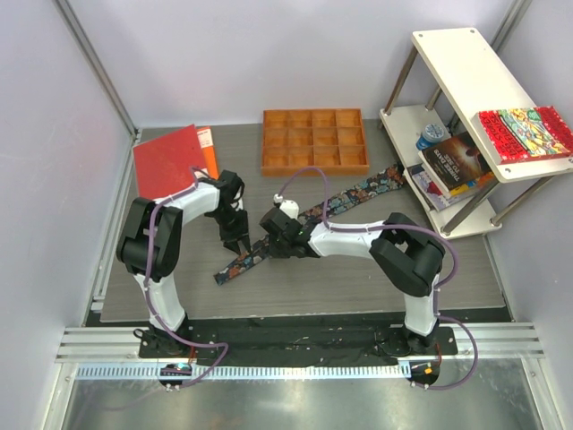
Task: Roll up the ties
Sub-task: Flatten out the tie at the center of the board, then roll the tie at the center of the board.
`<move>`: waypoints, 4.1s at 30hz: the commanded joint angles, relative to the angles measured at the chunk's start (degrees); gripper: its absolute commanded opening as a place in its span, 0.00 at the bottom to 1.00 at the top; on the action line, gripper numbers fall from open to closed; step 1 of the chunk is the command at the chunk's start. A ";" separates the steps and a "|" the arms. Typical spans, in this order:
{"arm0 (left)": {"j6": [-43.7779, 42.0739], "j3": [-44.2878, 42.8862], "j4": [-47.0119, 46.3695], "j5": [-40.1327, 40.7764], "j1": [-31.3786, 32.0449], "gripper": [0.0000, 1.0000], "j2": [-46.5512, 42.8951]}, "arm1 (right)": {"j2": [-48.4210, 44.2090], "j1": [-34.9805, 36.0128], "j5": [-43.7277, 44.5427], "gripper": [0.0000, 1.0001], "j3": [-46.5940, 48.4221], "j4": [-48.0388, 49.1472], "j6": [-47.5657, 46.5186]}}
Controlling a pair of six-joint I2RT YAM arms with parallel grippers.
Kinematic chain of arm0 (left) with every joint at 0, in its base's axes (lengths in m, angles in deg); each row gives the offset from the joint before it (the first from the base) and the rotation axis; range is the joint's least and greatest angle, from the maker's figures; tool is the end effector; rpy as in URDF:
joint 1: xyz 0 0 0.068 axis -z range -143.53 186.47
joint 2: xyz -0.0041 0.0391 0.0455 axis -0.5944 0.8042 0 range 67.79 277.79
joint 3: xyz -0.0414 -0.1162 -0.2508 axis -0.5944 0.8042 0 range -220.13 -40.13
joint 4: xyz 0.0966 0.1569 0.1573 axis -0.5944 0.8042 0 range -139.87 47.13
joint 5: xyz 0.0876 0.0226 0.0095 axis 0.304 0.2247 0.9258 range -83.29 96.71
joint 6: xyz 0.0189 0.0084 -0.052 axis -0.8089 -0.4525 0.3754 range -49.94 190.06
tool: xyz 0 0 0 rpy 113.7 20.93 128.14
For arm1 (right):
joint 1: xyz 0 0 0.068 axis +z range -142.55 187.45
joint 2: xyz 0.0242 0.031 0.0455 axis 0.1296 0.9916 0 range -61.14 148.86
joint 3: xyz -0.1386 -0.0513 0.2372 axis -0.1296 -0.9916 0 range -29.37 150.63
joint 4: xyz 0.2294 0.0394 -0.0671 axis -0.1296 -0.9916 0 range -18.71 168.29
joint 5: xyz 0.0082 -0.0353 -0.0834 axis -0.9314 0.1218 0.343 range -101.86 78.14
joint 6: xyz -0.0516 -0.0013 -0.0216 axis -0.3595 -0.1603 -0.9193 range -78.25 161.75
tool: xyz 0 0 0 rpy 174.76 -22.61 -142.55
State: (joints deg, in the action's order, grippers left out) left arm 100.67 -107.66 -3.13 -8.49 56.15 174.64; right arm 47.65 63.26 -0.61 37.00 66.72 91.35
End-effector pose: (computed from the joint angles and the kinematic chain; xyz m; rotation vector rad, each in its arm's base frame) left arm 0.2957 -0.1166 0.1659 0.2776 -3.0503 0.4148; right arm 0.2194 0.3093 0.1725 -0.0568 2.5636 0.5098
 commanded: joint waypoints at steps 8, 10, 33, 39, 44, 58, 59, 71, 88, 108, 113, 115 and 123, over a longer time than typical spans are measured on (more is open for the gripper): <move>-1.43 0.73 -0.69 -3.60 0.53 0.33 0.47 | 0.98 -0.09 2.64 0.13 7.46 0.94 -4.43; -1.52 0.64 -0.34 -4.66 0.62 0.33 0.47 | 1.77 -0.18 1.50 0.13 8.16 0.85 -4.95; -1.70 -10.00 3.71 12.56 3.43 0.19 8.11 | -2.71 3.78 2.38 0.07 -3.09 -0.38 2.51; -0.82 -6.92 2.56 11.77 5.80 0.17 7.24 | 0.80 3.69 3.43 0.06 0.25 -0.47 1.02; 0.50 -3.32 1.69 10.12 6.77 0.17 6.00 | 3.79 2.64 4.84 0.06 5.61 -0.91 -2.05; -1.08 -7.96 5.55 8.69 6.07 0.29 6.27 | 1.52 1.32 2.38 0.05 8.78 -2.40 -5.05; -1.25 -8.49 6.08 8.96 5.63 0.34 5.92 | 0.99 1.23 2.03 0.05 8.34 -2.40 -5.04; 3.57 -0.08 8.98 16.94 -1.05 0.68 -15.77 | -10.53 1.23 -1.84 0.06 1.84 -2.66 -3.11; 27.57 30.96 1.78 20.21 2.29 0.45 -55.95 | -15.01 1.23 -3.16 0.06 -3.00 -1.87 1.28; 32.49 37.64 -5.34 22.59 9.50 0.49 -53.24 | -16.68 1.23 -0.88 0.06 -6.87 -1.52 1.81; 32.67 39.48 -8.33 22.59 9.94 0.47 -51.30 | -17.12 1.23 -0.61 0.06 -7.22 -1.52 1.72; 32.76 40.10 -9.99 22.58 10.20 0.47 -49.82 | -17.12 1.23 -0.52 0.06 -7.57 -1.52 1.64; 33.81 43.36 -13.17 24.52 10.73 0.34 -47.26 | -17.65 1.23 -0.61 0.05 -8.62 -1.52 1.64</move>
State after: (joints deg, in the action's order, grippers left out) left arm 133.22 -66.76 -12.88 13.13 66.51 126.16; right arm 32.64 64.44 -2.71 28.84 63.70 92.73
